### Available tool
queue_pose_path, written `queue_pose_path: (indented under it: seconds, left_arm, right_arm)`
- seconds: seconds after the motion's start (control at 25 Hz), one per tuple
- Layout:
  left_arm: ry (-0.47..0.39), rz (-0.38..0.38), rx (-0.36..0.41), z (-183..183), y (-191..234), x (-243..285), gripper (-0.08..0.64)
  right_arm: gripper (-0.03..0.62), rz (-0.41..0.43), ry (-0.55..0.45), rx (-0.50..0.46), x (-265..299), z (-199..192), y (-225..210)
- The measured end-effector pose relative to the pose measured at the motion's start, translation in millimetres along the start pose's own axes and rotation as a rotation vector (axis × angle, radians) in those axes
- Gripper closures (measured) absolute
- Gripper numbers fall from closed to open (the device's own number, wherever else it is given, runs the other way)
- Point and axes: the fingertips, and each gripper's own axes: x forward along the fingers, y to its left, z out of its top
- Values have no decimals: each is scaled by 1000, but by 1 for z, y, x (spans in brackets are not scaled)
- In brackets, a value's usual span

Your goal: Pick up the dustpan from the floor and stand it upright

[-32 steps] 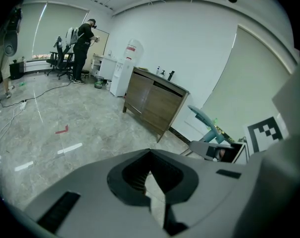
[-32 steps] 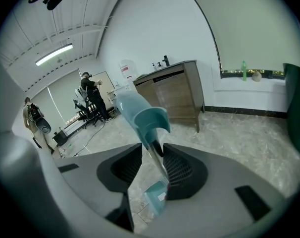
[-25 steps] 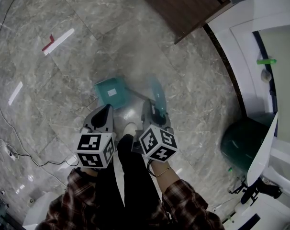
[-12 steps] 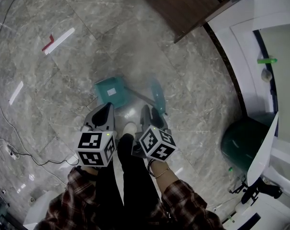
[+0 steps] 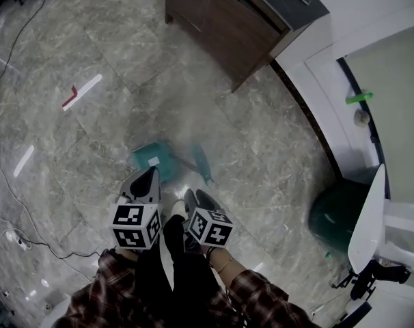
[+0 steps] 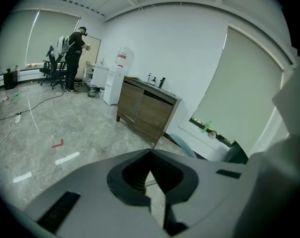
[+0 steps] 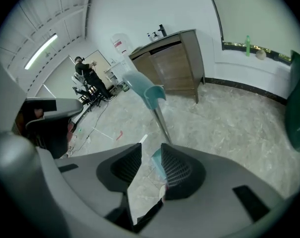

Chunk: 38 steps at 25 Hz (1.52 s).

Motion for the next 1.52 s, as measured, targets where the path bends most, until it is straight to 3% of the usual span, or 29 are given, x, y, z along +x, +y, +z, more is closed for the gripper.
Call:
queue_pose_path:
  seconds: [0.2, 0.56, 0.84, 1.0, 1.28, 1.52]
  left_arm:
    - [-22, -7, 28, 29, -21, -35, 558]
    - [-119, -39, 44, 91, -65, -94, 558]
    - [-175, -90, 111, 120, -96, -126, 560]
    - [-212, -108, 156, 133, -112, -141, 560]
    - [-200, -142, 197, 124, -131, -152, 558]
    - [-188, -167, 232, 121, -142, -149, 558]
  right_arm:
    - [462, 133, 49, -31, -41, 11, 36]
    - [501, 321, -106, -225, -139, 105, 106]
    - [513, 338, -243, -355, -201, 144, 129]
    - [576, 329, -277, -403, -228, 149, 131]
    - [581, 279, -388, -442, -253, 171, 133]
    - [581, 270, -423, -483, -259, 172, 139]
